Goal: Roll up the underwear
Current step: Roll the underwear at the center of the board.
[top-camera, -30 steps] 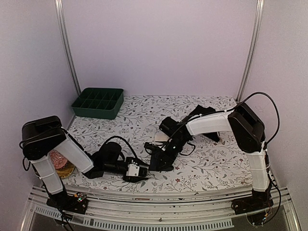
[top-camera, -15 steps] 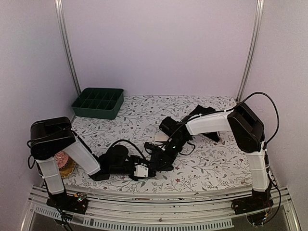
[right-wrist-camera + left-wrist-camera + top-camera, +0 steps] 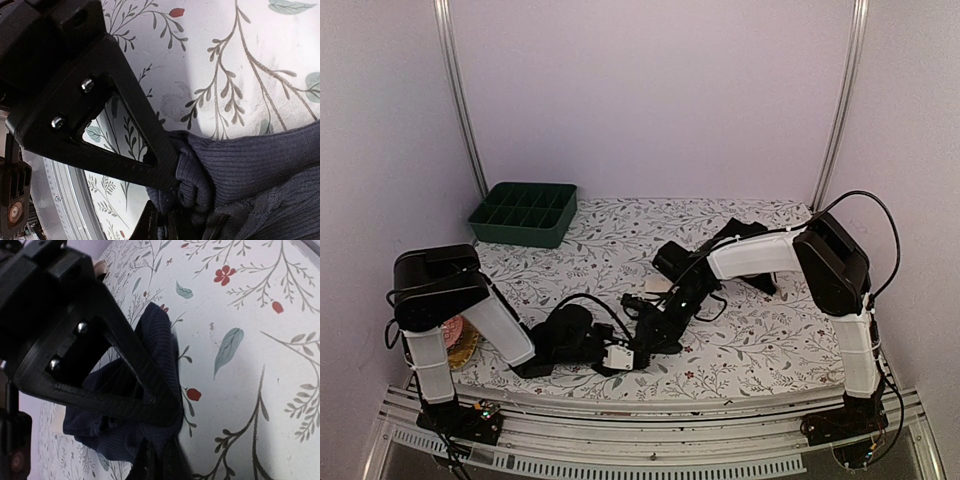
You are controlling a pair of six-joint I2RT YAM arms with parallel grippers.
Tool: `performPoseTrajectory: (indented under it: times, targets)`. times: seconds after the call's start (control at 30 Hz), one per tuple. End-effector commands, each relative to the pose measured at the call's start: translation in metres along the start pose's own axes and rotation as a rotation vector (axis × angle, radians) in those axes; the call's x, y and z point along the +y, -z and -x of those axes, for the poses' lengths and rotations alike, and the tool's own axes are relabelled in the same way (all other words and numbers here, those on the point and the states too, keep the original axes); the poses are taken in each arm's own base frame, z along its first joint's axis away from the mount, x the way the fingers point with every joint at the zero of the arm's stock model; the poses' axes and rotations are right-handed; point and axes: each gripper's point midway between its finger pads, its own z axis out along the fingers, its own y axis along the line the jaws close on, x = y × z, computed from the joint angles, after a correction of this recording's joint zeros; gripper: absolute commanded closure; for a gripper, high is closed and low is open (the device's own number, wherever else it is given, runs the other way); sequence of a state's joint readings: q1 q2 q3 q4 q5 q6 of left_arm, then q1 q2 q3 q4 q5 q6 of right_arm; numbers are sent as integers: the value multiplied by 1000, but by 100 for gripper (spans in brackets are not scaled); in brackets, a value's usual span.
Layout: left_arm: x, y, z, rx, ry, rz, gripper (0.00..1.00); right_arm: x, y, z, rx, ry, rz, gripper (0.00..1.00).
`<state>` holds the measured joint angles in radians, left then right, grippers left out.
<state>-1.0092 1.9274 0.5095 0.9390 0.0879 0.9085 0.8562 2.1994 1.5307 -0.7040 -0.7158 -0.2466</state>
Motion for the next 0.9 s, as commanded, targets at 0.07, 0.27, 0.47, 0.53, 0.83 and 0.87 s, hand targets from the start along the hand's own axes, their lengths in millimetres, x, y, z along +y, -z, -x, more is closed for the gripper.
performPoseTrajectory:
  times: [0.07,0.27,0.47,0.53,0.83,0.87]
  targets:
    - [-27,-2,-14,67,41,-112,100,4,18,6,-30,46,-67,85]
    - [-34,-1,-10,60,123,-197,100,23,59,14,-157,129,-180,67]
    - [-32,0,-3,42,284,-317,100,30,89,-5,-276,177,-348,61]
    - [-27,0,0,35,354,-362,100,33,93,-12,-308,212,-422,61]
    - [-7,-6,-6,68,709,-584,100,55,86,-27,-372,488,-663,58]
    - [-15,-10,-13,94,753,-624,100,56,86,-27,-383,506,-674,58]
